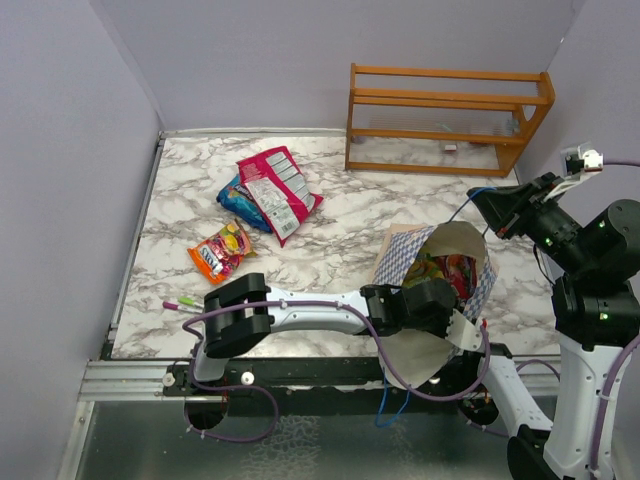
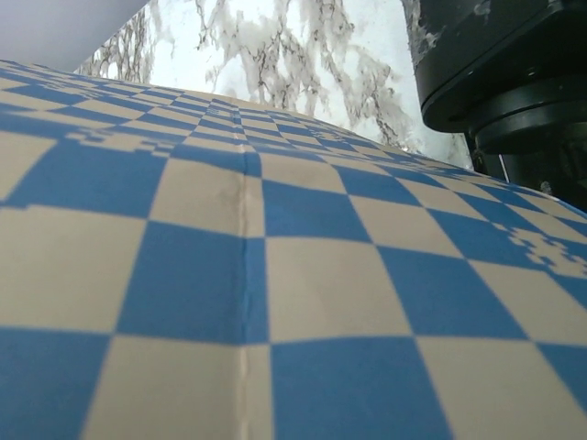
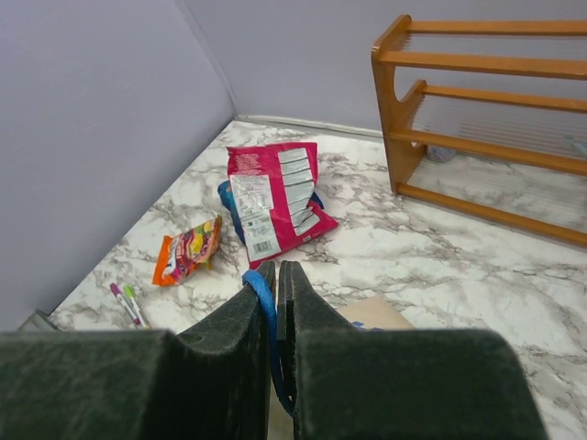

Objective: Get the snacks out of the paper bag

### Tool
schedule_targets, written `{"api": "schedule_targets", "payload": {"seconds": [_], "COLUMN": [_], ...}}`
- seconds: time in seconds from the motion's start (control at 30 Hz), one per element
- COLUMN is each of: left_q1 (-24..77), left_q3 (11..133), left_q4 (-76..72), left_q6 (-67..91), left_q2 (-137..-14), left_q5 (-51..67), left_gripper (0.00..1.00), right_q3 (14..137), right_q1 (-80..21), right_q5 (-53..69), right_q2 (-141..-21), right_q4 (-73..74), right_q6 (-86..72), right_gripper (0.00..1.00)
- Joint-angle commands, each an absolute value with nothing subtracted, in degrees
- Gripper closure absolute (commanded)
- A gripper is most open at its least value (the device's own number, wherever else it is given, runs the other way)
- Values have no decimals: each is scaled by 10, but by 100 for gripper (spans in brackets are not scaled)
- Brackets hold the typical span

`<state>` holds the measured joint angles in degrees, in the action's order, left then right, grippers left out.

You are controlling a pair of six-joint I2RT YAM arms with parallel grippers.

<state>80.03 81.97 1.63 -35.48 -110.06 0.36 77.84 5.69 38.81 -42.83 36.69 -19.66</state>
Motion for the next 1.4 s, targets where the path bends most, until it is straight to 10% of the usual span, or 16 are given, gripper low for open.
{"api": "schedule_targets", "payload": {"seconds": [0.0,1.0,1.37], "left_q1": [795,787,782], "left_q3": [820,858,833], "left_q4": [23,-15,5], "left_q6": [-349,-251,-215], "left_q2": [-1095,-835,-714], "left_q5": [-20,-101,-164], "left_gripper": [92,100,100], "right_q3": [805,846,848], "right_q1": [55,55,55], "right_q5": [386,42,92], "right_q2": [-417,-540,-546], "right_q4": [327,255,239], "right_q6": [-198,-55,-29], "right_gripper": [93,99,99]}}
